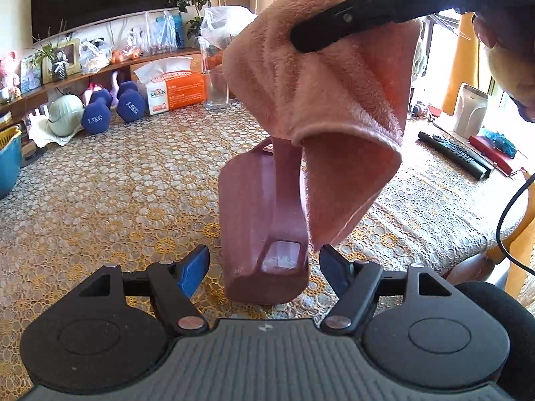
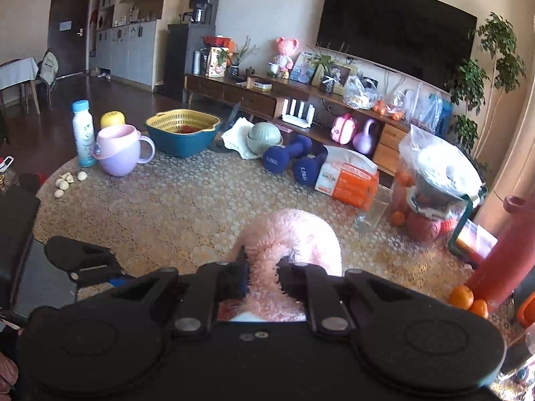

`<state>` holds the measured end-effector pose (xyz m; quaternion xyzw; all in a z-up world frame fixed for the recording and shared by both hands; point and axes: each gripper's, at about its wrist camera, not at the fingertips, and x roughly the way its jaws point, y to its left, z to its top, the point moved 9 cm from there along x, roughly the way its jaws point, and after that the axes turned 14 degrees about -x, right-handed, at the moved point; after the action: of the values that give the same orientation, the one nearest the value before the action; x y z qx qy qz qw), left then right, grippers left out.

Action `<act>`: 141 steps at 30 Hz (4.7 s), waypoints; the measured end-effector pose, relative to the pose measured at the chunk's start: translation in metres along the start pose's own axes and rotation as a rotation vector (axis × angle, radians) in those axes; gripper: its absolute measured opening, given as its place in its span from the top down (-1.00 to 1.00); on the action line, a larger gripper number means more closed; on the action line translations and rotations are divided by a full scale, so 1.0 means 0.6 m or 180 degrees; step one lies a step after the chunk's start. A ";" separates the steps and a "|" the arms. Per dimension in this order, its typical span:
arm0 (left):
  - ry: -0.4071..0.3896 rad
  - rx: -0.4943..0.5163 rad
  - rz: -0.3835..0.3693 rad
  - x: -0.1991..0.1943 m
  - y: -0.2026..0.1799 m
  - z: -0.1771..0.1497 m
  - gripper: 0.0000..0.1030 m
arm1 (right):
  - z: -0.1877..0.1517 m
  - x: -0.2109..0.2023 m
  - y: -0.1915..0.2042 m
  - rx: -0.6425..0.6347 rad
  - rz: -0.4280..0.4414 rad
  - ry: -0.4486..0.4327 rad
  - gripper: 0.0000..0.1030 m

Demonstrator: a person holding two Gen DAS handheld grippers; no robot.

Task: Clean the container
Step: 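Press the towel back onto the cup and wipe its side with the right tool, then lift and re-wrap the towel over the cup with the right tool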

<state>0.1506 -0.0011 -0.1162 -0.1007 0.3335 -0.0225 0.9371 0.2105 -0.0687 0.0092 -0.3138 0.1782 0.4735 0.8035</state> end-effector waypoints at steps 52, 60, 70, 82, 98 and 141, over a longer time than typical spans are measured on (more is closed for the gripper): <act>-0.0077 0.0662 0.0021 0.027 -0.055 -0.029 -0.09 | -0.096 -0.005 0.097 0.0278 0.0047 -0.0041 0.76; -0.0008 0.0638 0.0055 0.026 -0.048 -0.030 -0.07 | -0.090 0.055 0.140 -0.0001 0.0123 0.0083 0.75; -0.0041 0.0559 -0.0024 0.017 -0.048 -0.016 -0.06 | -0.115 0.059 0.065 0.0186 -0.0339 0.0145 0.73; 0.0001 0.0405 -0.0202 -0.017 -0.055 0.009 -0.06 | -0.143 -0.028 0.005 0.0845 -0.0490 -0.0045 0.77; 0.0061 0.0416 -0.0133 -0.017 -0.053 0.008 -0.06 | -0.142 0.041 0.051 0.0674 -0.0203 0.0136 0.77; 0.0111 0.0295 -0.0141 -0.009 -0.032 0.038 -0.05 | -0.141 0.066 0.012 0.1343 0.0063 -0.0042 0.76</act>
<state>0.1610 -0.0156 -0.0917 -0.0641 0.3461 -0.0604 0.9341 0.2245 -0.0974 -0.0792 -0.1338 0.2712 0.4357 0.8478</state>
